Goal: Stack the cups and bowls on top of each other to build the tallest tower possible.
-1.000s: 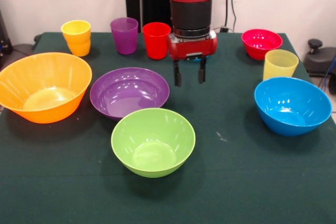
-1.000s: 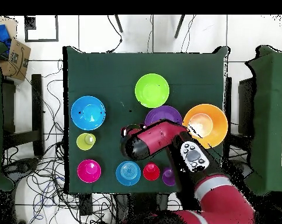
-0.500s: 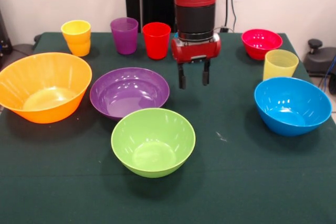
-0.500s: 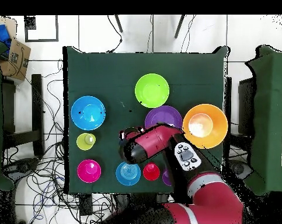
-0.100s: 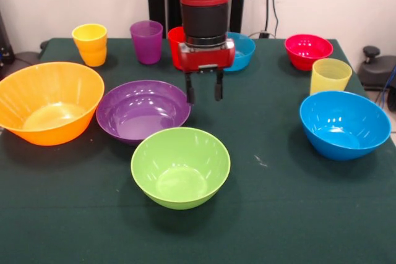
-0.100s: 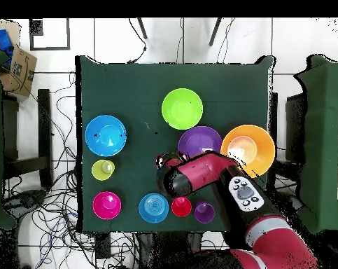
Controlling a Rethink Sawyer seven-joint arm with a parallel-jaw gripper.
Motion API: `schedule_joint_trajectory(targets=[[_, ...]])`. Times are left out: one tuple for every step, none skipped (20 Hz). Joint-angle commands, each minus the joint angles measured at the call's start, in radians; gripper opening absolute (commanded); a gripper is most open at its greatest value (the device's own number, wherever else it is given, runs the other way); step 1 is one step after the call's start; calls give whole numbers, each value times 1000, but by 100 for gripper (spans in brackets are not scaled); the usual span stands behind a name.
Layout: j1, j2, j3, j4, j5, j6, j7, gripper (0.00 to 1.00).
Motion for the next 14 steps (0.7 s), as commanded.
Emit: schedule_joint_trajectory(targets=[[15, -33, 49, 37, -9, 71, -46, 100], [27, -36, 46, 45, -2, 68, -30, 100], [38, -43, 49, 63, 14, 66, -8, 100], [41, -63, 64, 94, 39, 71, 7, 100], [49, -94, 75, 126, 70, 82, 26, 100], [56, -126, 84, 150, 98, 95, 36, 100], [64, -157, 93, 173, 127, 108, 47, 100], [70, -179, 99, 185, 151, 125, 48, 100], [81, -196, 95, 190, 165, 133, 50, 100], [87, -199, 91, 188, 172, 137, 49, 100], [91, -196, 84, 185, 174, 132, 45, 100], [93, -185, 76, 175, 170, 125, 39, 100], [96, -170, 67, 164, 163, 115, 32, 100], [95, -152, 58, 151, 154, 103, 25, 100]])
